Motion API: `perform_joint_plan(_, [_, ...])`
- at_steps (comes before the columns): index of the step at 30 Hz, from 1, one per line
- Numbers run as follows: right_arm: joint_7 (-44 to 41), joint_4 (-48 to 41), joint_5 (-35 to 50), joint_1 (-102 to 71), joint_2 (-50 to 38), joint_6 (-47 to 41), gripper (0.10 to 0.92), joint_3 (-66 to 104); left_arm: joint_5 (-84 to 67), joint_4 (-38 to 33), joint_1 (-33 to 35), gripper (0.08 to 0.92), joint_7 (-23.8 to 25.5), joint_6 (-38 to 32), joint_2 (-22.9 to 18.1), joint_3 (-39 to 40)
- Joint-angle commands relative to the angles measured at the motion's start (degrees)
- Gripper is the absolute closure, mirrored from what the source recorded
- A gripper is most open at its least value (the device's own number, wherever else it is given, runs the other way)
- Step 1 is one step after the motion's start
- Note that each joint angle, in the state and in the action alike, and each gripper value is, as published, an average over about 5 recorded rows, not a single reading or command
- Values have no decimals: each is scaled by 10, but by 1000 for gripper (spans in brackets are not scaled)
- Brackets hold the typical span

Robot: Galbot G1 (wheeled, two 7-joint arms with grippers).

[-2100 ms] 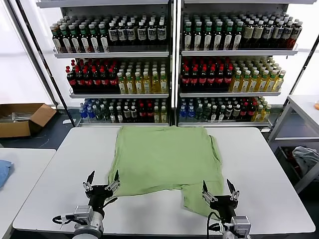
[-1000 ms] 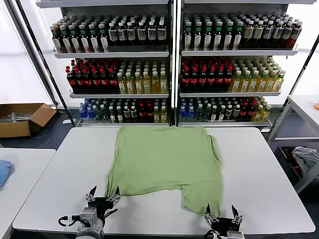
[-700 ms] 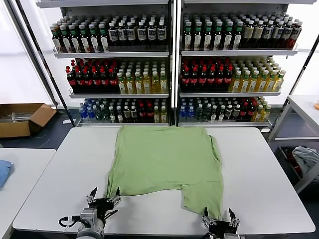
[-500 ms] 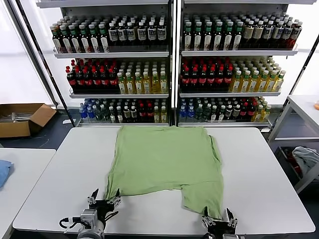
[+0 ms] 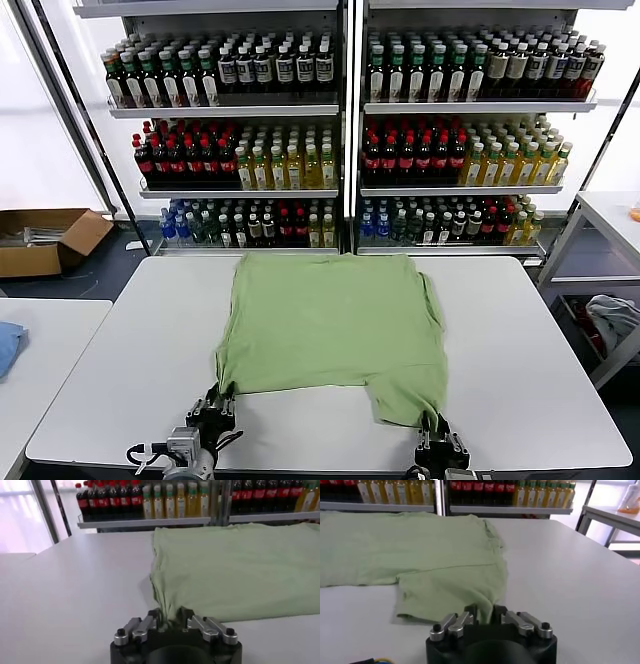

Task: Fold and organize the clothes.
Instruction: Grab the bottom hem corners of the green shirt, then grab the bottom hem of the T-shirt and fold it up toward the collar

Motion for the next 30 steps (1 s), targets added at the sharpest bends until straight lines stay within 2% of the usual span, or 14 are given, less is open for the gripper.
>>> perform_joint_plan(1, [-13, 1, -1, 3, 0, 15, 910, 1, -7, 6, -1, 761, 0, -9, -3, 4])
perform_joint_plan(6, [-35, 11, -2, 16, -1, 44, 918, 9, -34, -3, -10, 890, -3, -48, -6, 9])
perform_joint_plan(9, [-51, 13, -3, 29, 1, 62, 918, 15, -50, -5, -21, 915, -8, -75, -11, 11])
perform_joint_plan(18, [-90, 1, -3, 113, 7, 81, 918, 38, -73, 0, -76, 916, -18, -144, -16, 21])
perform_joint_plan(30, [-120, -104, 0, 281, 13, 67, 918, 42, -108, 87, -197, 916, -36, -149, 5, 13])
